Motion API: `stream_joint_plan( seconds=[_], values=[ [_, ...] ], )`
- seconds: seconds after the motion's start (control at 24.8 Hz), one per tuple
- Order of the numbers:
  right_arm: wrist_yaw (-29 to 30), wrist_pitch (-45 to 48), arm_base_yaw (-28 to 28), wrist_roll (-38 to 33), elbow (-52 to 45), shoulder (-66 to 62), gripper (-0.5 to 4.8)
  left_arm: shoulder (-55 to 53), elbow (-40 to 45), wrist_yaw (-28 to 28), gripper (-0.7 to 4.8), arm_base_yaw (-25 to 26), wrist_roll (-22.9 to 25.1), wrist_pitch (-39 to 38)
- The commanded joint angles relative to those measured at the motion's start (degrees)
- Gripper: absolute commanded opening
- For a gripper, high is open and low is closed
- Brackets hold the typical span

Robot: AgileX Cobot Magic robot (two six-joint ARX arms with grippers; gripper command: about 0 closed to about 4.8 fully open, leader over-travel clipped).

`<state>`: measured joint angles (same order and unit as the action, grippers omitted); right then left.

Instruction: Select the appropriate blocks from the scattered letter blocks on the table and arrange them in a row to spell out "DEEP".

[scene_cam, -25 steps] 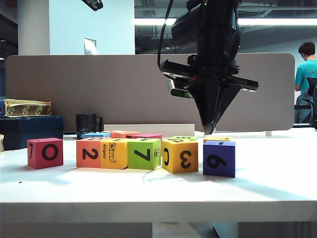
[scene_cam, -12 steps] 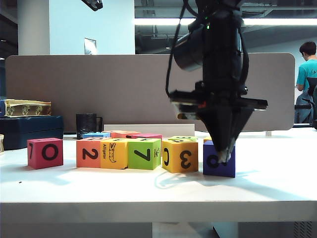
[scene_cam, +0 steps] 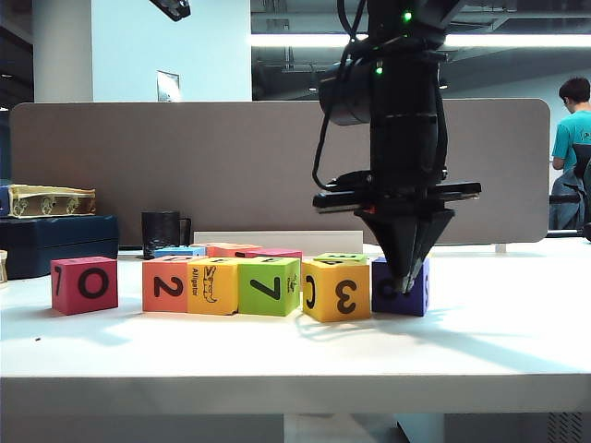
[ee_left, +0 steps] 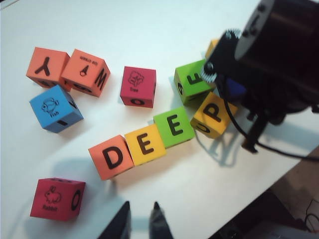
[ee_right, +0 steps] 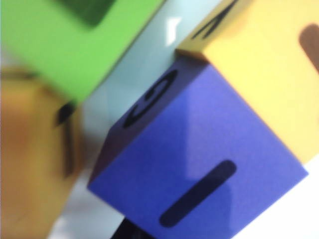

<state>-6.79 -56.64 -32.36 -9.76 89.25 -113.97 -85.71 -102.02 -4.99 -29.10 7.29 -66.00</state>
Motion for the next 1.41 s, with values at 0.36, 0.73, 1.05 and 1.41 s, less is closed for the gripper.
stream_joint_plan(
  seconds=[0.36,0.73,1.05,1.41],
  values=[
    [-2.1,5.1,4.5,0.8,0.3,-2.6,-0.02,0.4,-0.2,0.2,0.48,-0.1,1.2,-1.0],
    [7.2,3.3,4.3,0.8,0.3,-2.2,-0.02,0.4,-0.2,0.2,0.48,-0.1,1.3,0.5],
    [13.4,5.8,3.4,0.8,0.3,-2.2,-0.02,0.4,-0.2,0.2,0.48,-0.1,1.3,0.5],
    [14.4,7.7,1.2,0.8,0.3,-2.2,-0.02,0.4,-0.2,0.2,0.48,-0.1,1.3,0.5]
  ],
)
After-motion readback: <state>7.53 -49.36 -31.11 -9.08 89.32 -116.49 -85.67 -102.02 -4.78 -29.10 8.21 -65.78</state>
